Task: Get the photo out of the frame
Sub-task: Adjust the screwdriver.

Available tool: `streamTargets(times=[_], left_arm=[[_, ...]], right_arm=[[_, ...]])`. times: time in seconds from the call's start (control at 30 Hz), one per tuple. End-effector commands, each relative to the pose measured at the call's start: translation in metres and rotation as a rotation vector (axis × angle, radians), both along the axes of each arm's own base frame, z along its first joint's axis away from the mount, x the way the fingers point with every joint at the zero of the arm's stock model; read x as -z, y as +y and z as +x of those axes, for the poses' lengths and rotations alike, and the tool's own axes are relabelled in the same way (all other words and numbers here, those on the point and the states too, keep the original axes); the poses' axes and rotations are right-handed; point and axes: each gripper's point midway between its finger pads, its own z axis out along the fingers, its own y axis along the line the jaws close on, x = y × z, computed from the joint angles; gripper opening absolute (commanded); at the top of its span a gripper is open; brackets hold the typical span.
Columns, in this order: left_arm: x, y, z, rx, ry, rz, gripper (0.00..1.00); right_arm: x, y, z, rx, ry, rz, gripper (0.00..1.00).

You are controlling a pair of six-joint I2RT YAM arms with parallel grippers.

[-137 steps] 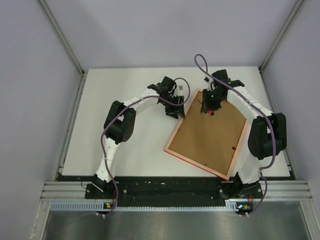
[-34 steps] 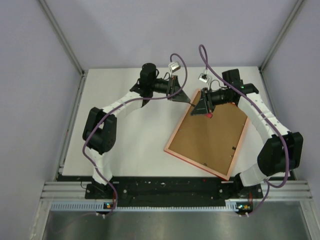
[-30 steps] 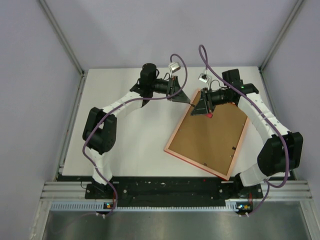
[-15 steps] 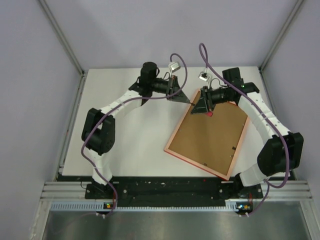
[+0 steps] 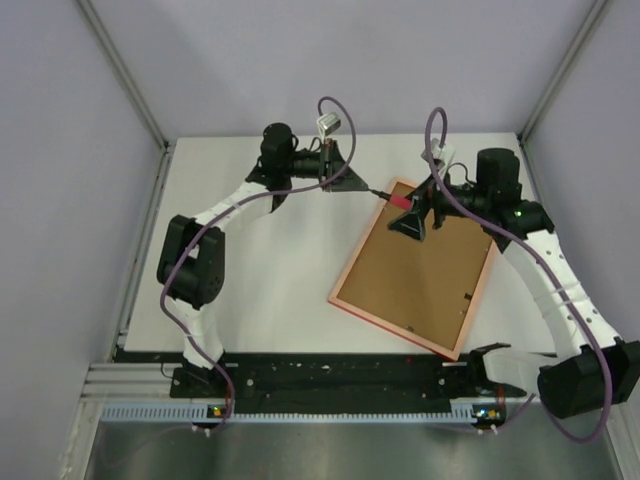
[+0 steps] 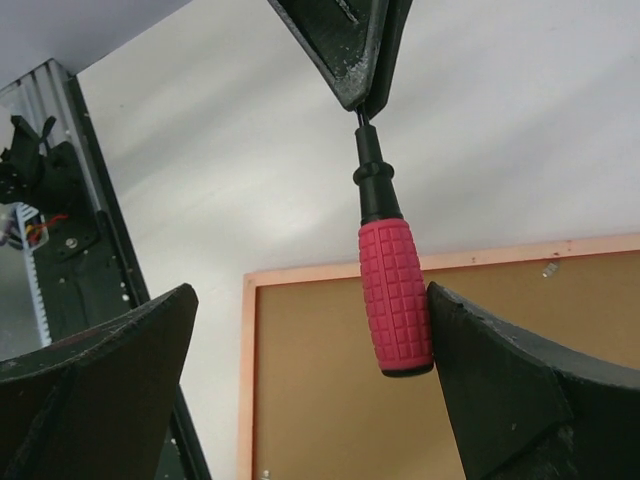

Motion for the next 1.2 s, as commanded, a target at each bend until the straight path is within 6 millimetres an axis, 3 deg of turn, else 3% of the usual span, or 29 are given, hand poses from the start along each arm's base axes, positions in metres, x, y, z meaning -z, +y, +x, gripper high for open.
streamTargets(times=[0.0,0.07,0.23,0.67,0.8,0.97,1.03,1.07,1.17], left_arm=[[-0.028,0.006,0.001,-0.037,-0.048,-0.091,0.00],[-0.030,0.004,-0.001,-0.039,-0.053,-0.095,0.00],[-0.032,0.002,-0.005,-0.030,-0.051,-0.100,0.00],[-0.036,-0.004,-0.013,-0.006,-0.041,-0.113,0.00],[-0.036,-0.004,-0.014,-0.004,-0.043,-0.115,0.00],[-0.036,-0.004,-0.014,-0.004,-0.041,-0.115,0.00],[-0.037,-0.004,-0.014,-0.006,-0.042,-0.118,0.00],[-0.037,-0.004,-0.013,-0.008,-0.039,-0.117,0.00],[-0.036,-0.004,-0.013,-0.003,-0.041,-0.116,0.00]], right_arm=[[-0.011,-0.003,0.019,0.042,-0.163,0.010,0.90],[-0.017,0.002,0.014,-0.007,-0.167,0.038,0.78],[-0.018,0.013,0.005,-0.086,-0.123,0.096,0.60],[-0.011,0.028,0.011,-0.139,-0.006,0.201,0.48],[-0.008,0.032,0.010,-0.146,0.013,0.208,0.40],[-0.009,0.032,0.005,-0.153,0.012,0.217,0.25],[-0.010,0.033,0.005,-0.154,0.016,0.222,0.05],[-0.011,0.034,0.005,-0.158,0.017,0.224,0.00],[-0.010,0.034,0.006,-0.152,0.035,0.229,0.00]])
